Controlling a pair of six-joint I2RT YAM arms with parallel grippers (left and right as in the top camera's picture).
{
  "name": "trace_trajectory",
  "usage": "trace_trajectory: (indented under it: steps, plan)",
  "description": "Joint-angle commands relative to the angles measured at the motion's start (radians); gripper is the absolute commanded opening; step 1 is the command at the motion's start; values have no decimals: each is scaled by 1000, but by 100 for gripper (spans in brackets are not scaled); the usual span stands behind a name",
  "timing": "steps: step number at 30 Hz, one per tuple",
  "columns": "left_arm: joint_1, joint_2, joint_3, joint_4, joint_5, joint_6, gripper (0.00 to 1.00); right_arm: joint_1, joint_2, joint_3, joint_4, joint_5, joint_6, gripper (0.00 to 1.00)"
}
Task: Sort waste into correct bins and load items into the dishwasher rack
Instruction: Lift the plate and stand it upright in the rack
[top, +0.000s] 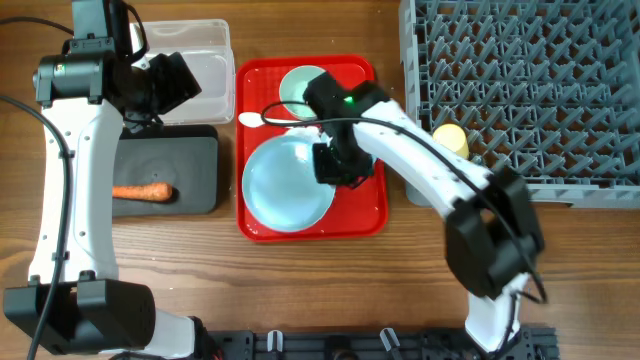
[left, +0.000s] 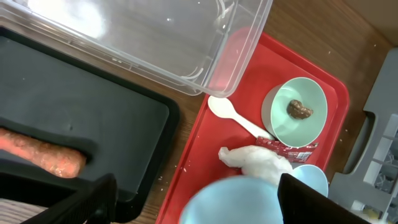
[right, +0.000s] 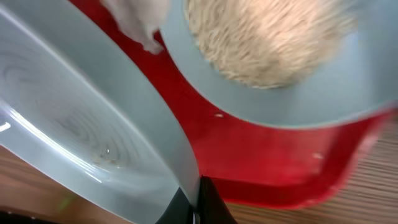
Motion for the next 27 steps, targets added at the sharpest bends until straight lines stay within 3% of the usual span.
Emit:
trace_trajectory:
  steps: [1,12,19,22,27]
  plan:
    - [3,10,7,0,-18,-10,82,5,-140,20,1,213,-29,4]
    - [3,10,7,-1,-25,-10,82,-3,-198,20,24,986,-25,4]
    - [3,10,7,0,-42,-10,82,44,-209,20,19,1115,41,4]
    - [3,10,7,-1,-55,-10,82,145,-248,19,-54,1150,208,4]
    - [3,10,7,-2,-55,-10,82,228,-248,15,-77,1258,211,4]
